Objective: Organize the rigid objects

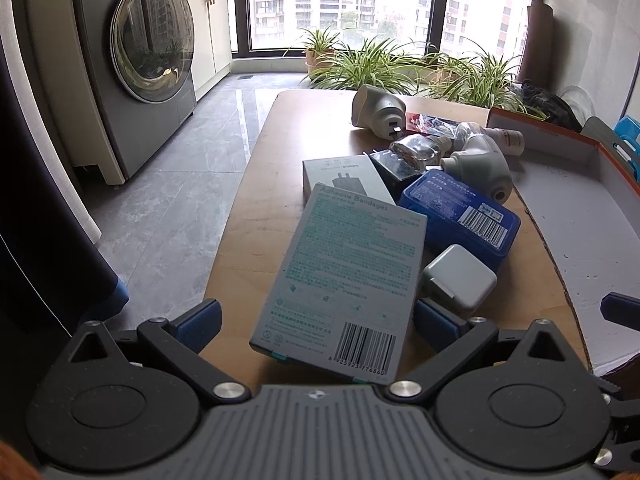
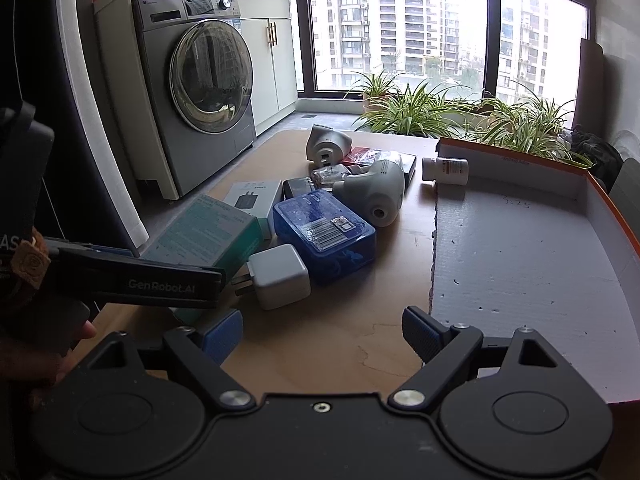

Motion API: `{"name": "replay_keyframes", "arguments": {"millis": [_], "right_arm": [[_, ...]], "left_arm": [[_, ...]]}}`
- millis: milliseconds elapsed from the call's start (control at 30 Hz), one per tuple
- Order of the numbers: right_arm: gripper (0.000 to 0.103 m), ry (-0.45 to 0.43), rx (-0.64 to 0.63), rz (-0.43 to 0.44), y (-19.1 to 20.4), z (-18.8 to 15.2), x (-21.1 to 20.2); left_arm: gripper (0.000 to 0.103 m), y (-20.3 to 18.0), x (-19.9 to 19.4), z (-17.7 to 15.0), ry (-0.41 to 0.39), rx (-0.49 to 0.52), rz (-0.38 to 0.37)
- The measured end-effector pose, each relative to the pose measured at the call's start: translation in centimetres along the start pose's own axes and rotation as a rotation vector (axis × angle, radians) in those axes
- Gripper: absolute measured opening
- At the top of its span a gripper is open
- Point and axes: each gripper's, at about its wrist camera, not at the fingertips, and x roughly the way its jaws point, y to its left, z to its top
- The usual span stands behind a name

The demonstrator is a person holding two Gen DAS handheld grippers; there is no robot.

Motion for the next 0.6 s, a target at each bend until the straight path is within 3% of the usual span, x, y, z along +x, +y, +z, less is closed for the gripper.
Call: {"name": "replay_keyframes", "arguments": {"millis": [433, 567, 600], "right_arm": [[0.102, 0.007, 0.010, 0.001, -0.04, 0.01, 0.22], [0.102, 0.004, 0.000, -0.002, 0.13, 0.03, 0.46], [0.102, 0.005, -0.003, -0.003, 0.17, 0.04, 0.57]], "left_arm": [[0.101, -0.08, 0.77, 0.19, -0.026, 0.018, -0.016], [0.076, -0.01, 0.53, 0.02, -0.040, 0.016, -0.086], [0.075, -0.05, 0.39, -0.07, -0.046, 0.017, -0.093]]}}
